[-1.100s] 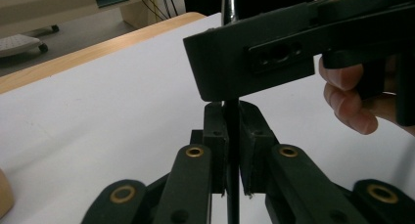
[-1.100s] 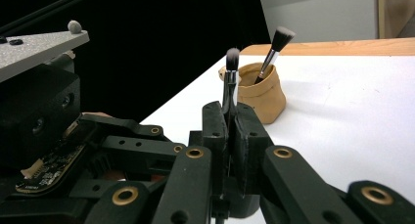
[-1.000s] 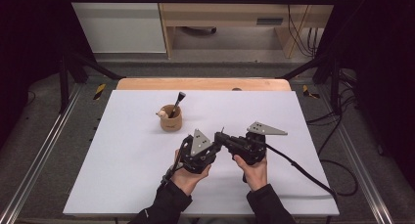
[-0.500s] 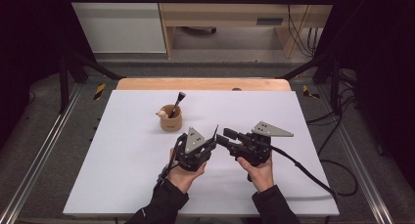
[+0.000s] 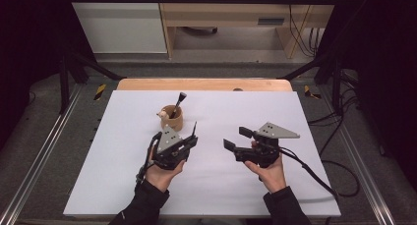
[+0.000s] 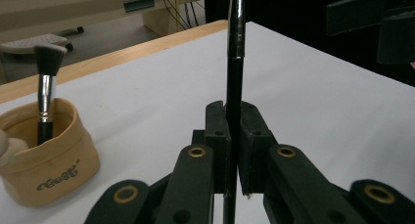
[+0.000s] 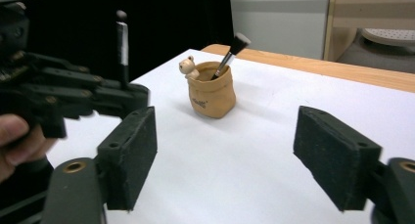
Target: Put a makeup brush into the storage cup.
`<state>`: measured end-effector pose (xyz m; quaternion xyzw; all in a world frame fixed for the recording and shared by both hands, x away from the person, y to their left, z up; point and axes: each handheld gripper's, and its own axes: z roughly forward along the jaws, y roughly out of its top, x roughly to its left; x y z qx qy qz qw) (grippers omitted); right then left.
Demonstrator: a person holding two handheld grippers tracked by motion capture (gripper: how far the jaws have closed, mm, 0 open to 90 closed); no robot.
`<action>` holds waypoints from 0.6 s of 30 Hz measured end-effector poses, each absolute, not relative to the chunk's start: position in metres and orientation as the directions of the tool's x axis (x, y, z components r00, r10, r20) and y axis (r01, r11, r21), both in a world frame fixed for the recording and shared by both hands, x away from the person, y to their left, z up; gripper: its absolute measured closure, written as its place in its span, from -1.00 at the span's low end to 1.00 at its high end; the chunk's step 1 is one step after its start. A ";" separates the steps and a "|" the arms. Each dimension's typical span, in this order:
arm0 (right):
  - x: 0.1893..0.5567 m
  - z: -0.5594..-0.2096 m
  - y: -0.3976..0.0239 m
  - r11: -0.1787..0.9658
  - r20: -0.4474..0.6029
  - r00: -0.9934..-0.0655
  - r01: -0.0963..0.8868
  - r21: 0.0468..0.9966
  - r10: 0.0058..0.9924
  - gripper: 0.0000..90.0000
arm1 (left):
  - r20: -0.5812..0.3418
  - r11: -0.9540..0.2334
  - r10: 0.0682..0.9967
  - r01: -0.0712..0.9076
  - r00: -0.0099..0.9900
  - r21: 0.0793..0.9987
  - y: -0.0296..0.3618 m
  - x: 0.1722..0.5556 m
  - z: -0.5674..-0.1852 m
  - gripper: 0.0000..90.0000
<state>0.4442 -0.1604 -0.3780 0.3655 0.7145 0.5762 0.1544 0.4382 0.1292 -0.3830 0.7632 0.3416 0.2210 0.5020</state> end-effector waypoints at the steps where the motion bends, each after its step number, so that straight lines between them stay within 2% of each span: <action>1: 0.444 -0.379 -0.162 0.075 0.194 -0.679 0.345 0.936 0.708 -0.53 | 0.000 -0.266 0.745 0.297 0.668 0.917 0.132 0.438 -0.383 0.87; 18: 0.444 -0.385 -0.192 0.102 0.153 -0.605 0.365 0.925 0.781 -0.85 | -0.025 -0.216 0.780 0.306 0.625 0.927 0.174 0.446 -0.375 0.87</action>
